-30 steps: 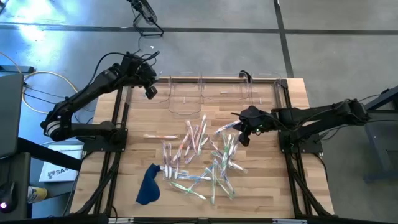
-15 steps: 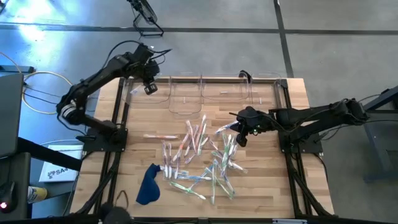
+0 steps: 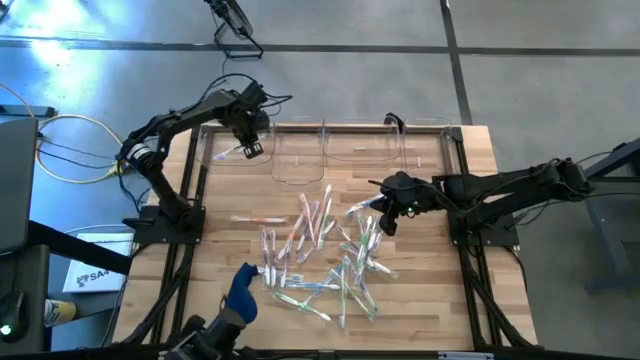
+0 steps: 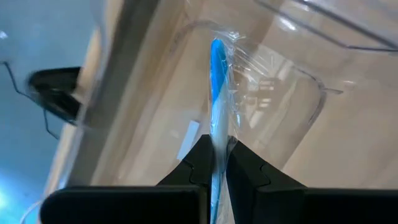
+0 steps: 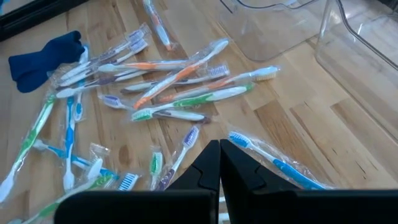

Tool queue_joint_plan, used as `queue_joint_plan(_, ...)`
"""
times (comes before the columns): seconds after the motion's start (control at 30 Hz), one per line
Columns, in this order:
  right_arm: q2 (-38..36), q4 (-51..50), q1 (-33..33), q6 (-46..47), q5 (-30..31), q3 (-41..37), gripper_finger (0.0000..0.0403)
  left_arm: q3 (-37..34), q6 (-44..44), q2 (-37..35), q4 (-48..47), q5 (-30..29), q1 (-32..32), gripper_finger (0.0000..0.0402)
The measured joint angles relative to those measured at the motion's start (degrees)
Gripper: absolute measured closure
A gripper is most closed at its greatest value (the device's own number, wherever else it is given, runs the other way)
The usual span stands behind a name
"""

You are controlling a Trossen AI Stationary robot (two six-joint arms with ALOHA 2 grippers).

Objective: Pick & Place Toothbrushes
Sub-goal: Put the blue toothbrush into the left transparent bin, then put the purple toothbrush into the right transparent bin

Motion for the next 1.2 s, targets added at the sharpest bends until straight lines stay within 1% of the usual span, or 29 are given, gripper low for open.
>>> queue_joint_plan(0.27,0.0,0.0,0.0,0.0,0.0,0.0,0.0401,0.0,-0.5,2.2,1.5,0.0,0.0,0.0382)
queue_joint_plan(0.37,0.0,0.0,0.0,0.0,0.0,0.0,0.0401,0.0,-1.4,2.7,1.5,0.0,0.0,0.0352)
queue_joint_plan(0.53,0.0,0.0,0.0,0.0,-1.1,0.0,0.0401,0.0,-1.5,3.3,1.7,-0.2,0.0,0.0283)
queue_joint_plan(0.67,0.0,0.0,0.0,0.0,-1.7,0.0,0.0401,0.0,-1.5,3.3,2.7,-0.4,0.0,0.0255)
queue_joint_plan(0.77,0.0,0.0,0.0,-0.1,-1.6,0.0,0.0401,0.5,-1.4,3.3,2.0,-0.5,0.0,0.0251)
queue_joint_plan(0.87,0.0,0.0,0.0,-0.6,-1.6,0.0,0.0401,2.5,-1.2,3.2,1.0,-0.5,0.0,0.0249)
queue_joint_plan(1.13,0.0,0.0,0.0,-0.7,-2.8,0.0,0.0401,11.3,-1.0,3.2,-5.7,-0.5,-0.1,0.0248)
queue_joint_plan(1.2,0.0,0.0,0.0,-0.7,-3.0,0.0,0.0401,12.9,-1.0,2.9,-6.9,0.2,-0.3,0.0248)
